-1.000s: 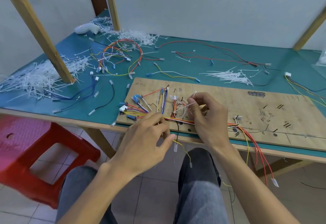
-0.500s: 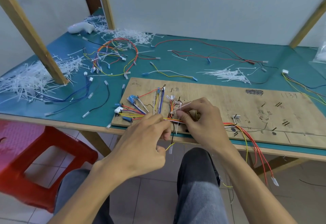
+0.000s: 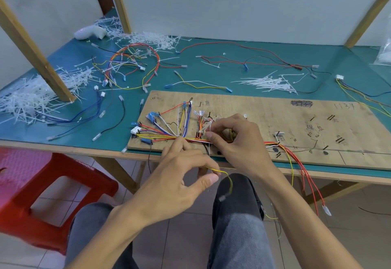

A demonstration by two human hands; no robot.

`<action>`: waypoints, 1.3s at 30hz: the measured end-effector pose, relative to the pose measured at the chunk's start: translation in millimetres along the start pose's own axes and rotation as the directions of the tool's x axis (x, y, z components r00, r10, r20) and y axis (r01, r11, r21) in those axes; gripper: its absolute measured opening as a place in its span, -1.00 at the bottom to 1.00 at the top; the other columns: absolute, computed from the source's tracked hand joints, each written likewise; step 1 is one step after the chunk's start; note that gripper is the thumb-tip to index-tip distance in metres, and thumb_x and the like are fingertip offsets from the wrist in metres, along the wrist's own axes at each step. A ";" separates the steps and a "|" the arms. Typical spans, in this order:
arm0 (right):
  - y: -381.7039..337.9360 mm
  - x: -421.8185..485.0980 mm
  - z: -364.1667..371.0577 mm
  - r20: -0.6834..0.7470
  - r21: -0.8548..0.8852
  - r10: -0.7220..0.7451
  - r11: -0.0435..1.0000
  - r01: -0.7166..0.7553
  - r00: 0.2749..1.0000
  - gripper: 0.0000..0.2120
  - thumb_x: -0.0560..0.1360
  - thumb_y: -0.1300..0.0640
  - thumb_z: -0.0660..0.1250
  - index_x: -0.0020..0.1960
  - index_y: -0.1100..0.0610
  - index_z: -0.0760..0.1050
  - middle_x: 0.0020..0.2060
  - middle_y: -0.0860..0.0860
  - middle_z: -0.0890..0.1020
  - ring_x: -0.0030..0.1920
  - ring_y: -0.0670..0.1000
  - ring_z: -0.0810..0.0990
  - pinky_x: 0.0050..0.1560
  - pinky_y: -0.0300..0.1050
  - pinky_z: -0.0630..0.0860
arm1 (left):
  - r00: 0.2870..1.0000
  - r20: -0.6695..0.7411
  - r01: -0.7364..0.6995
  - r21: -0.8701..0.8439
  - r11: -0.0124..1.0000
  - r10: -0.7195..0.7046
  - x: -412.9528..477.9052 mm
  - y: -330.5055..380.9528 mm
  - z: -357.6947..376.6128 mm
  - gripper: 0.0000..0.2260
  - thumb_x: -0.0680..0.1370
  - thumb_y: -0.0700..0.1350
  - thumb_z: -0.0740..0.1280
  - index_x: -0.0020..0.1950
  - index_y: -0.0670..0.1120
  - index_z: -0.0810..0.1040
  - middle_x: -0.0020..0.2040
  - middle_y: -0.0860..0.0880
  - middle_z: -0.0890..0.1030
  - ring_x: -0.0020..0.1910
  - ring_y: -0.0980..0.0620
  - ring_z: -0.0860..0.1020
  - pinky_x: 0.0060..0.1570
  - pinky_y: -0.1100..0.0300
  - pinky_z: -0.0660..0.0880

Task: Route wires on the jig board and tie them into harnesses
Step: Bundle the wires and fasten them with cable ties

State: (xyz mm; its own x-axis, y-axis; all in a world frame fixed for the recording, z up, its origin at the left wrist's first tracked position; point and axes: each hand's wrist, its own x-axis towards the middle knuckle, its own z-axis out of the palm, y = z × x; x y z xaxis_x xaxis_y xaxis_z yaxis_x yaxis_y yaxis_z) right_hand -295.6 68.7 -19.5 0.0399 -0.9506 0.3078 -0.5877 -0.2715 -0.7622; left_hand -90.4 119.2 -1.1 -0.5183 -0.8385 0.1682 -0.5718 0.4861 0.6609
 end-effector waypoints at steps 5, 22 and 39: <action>1.2 0.7 -0.4 0.008 0.020 -0.002 1.000 0.002 1.000 -0.93 0.51 0.05 0.56 -0.04 -0.10 0.73 -0.17 -0.26 0.64 0.07 -0.01 0.62 0.13 0.16 0.56 | 0.976 0.210 -0.063 0.072 0.995 0.047 -9.1 -1.0 -6.7 -0.88 0.57 0.11 0.41 -0.17 0.18 0.63 0.06 0.22 0.52 0.25 0.02 0.36 0.28 0.00 0.31; 4.5 5.7 -4.5 0.101 -0.008 -0.033 0.999 0.034 0.994 -0.94 0.58 0.01 0.49 0.03 -0.15 0.66 -0.09 -0.22 0.70 0.13 -0.03 0.56 0.14 0.13 0.52 | 0.967 -0.253 0.037 0.245 0.969 0.027 18.9 -2.6 14.8 -0.72 0.59 0.25 0.36 -0.17 0.09 0.55 0.02 0.22 0.48 0.13 0.09 0.46 0.11 0.10 0.46; 2.0 8.7 -8.6 0.126 0.216 0.084 0.970 -0.110 0.989 -0.72 0.47 0.12 0.62 0.12 -0.05 0.63 -0.18 -0.16 0.75 -0.10 0.05 0.72 0.03 -0.17 0.58 | 0.921 -0.231 -0.209 0.385 0.899 0.313 23.7 -41.3 20.1 -0.89 0.62 -0.09 0.48 0.14 0.03 0.72 0.13 0.15 0.61 0.11 0.03 0.54 -0.03 -0.04 0.45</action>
State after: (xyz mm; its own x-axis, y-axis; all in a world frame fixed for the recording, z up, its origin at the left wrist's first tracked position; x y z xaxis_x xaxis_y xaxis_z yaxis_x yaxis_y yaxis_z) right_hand -303.3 61.1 -13.5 0.0919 -0.9814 0.1688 -0.4004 -0.1916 -0.8961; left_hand -91.9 84.2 -39.1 -0.5096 -0.6771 0.5309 -0.6507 0.7070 0.2771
